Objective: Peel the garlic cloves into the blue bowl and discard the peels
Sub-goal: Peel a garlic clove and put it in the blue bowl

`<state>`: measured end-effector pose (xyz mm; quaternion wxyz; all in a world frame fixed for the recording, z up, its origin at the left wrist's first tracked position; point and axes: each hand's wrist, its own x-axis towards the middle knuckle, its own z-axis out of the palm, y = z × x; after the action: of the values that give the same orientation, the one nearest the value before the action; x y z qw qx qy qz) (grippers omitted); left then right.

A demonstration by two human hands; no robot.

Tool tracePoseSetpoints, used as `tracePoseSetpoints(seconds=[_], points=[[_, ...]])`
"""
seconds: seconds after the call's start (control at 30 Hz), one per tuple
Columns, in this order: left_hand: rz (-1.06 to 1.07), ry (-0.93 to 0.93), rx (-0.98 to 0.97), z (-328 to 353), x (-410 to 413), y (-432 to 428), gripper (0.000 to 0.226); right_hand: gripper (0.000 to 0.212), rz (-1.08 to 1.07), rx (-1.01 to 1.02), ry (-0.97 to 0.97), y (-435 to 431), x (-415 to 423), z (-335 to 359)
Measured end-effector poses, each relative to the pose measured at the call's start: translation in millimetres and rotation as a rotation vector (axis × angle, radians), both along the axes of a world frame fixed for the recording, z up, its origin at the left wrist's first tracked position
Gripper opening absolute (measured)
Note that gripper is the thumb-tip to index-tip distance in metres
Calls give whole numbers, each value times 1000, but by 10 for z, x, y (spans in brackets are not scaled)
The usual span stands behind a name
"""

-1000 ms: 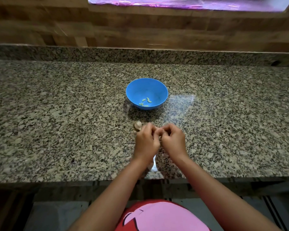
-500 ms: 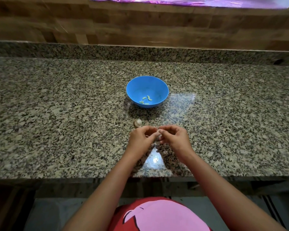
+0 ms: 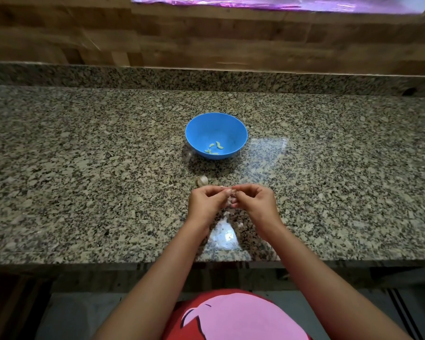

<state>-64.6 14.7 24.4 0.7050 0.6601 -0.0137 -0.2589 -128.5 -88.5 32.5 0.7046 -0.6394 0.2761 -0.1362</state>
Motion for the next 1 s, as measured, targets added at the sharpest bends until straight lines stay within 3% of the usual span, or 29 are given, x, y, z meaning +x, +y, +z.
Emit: tracePoseSetpoints(seconds=[0.23,0.4,0.67,0.8,0.9,1.0], points=[[-67,318,-104,66,52,3,10,18,76,0,52,-58,27,-11],[-57,330,-117,63,64,18,9,17,138,35,93,-113,37,17],[-40,421,-200,56,72,1,14,14,145,230,-12,-103,19,42],[-30,169,-136,29,82,0,7,12,127,233,-7,-114,17,72],[-132,-58,-26,12,113,33,16,10,132,197,20,-134,26,79],[-148,-90,-1,24,151,40,16,11,126,204,20,-132,31,83]])
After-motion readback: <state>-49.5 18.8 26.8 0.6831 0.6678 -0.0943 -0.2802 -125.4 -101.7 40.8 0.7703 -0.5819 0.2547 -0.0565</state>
